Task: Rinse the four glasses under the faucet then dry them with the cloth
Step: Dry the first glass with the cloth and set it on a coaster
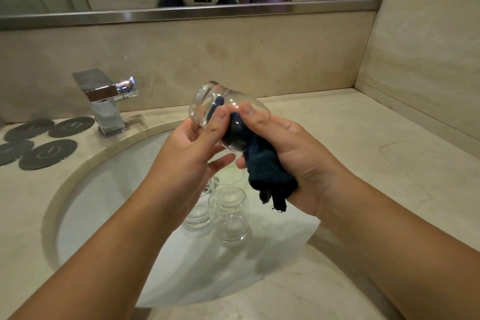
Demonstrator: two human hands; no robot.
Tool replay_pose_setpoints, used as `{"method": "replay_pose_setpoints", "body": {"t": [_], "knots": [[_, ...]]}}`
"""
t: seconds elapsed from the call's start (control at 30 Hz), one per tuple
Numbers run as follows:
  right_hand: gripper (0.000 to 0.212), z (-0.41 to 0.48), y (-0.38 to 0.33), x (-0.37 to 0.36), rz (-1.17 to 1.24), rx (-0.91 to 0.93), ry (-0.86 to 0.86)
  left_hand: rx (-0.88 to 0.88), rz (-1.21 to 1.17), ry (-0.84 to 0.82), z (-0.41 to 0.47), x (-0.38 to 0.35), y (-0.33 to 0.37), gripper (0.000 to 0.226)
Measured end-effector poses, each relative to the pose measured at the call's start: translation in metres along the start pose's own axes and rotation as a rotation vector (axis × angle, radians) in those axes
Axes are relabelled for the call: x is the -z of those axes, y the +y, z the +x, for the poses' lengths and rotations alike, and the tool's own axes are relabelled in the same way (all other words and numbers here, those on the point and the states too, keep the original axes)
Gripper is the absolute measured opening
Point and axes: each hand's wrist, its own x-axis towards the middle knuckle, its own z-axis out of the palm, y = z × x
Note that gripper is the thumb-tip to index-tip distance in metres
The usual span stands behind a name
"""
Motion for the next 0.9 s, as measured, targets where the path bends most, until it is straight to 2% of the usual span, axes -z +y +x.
{"method": "replay_pose_setpoints", "body": {"t": [0.2,0.37,0.57,0.73,0.8,0.9], "knots": [[0.043,0.002,0.007,0.002,-0.05,0.052,0.013,0.074,0.004,-0.033,0.001,0.001,0.001,0.043],[0.02,-0.001,0.008,0.0,-0.158,0.128,0.003,0.083,0.036,-0.001,0.001,-0.002,0.0,0.062],[0.015,-0.004,0.002,-0.003,-0.074,0.104,0.017,0.044,0.032,0.015,0.001,0.0,0.002,0.078],[0.035,-0.002,0.001,-0.003,-0.054,0.077,0.057,-0.022,0.027,0.06,-0.001,-0.004,0.001,0.059],[0.03,-0.002,-0.001,-0.003,-0.003,0.066,0.059,-0.044,0.023,0.059,-0.002,-0.004,0.001,0.053],[0.02,-0.005,-0.003,-0.004,0.036,0.064,0.064,-0.047,0.001,0.034,-0.002,-0.004,0.002,0.055]]}}
